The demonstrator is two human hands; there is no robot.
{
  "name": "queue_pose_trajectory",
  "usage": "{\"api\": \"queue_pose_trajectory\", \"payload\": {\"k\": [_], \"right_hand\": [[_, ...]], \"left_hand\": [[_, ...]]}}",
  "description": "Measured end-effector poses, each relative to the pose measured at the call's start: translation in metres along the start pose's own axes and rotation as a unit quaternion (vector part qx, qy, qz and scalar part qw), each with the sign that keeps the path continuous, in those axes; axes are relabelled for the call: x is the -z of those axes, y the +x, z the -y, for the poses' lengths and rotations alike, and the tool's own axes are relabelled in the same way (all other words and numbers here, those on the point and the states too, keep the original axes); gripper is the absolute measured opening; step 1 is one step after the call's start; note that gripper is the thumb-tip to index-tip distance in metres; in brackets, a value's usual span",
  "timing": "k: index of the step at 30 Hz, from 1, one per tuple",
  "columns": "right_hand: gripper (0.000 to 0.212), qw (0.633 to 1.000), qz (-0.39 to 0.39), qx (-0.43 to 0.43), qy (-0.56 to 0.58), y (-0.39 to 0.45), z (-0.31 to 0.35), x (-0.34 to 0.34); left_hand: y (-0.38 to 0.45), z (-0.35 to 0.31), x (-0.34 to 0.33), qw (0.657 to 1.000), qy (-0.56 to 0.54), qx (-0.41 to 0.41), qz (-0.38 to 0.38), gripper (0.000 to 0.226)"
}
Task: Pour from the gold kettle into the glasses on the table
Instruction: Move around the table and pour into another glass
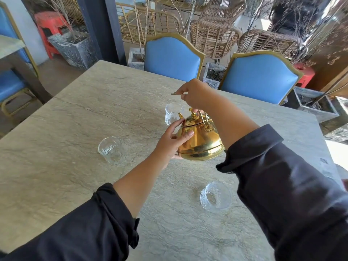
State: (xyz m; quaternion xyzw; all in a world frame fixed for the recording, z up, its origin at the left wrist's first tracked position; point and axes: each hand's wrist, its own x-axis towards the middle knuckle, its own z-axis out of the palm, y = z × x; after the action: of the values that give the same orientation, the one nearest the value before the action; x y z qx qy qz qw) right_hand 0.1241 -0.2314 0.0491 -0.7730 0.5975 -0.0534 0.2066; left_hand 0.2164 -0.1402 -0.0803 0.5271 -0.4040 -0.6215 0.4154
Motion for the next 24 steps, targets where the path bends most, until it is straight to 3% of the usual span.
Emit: {"api": "queue_pose_trajectory", "payload": {"k": [24], "right_hand": [[0.039, 1.000, -0.012, -0.008, -0.007, -0.0031, 0.0014, 0.0035]], "left_hand": [[-0.0014, -0.0063, 0.0000, 1.000, -0.006, -0.002, 0.010, 0.057]]}}
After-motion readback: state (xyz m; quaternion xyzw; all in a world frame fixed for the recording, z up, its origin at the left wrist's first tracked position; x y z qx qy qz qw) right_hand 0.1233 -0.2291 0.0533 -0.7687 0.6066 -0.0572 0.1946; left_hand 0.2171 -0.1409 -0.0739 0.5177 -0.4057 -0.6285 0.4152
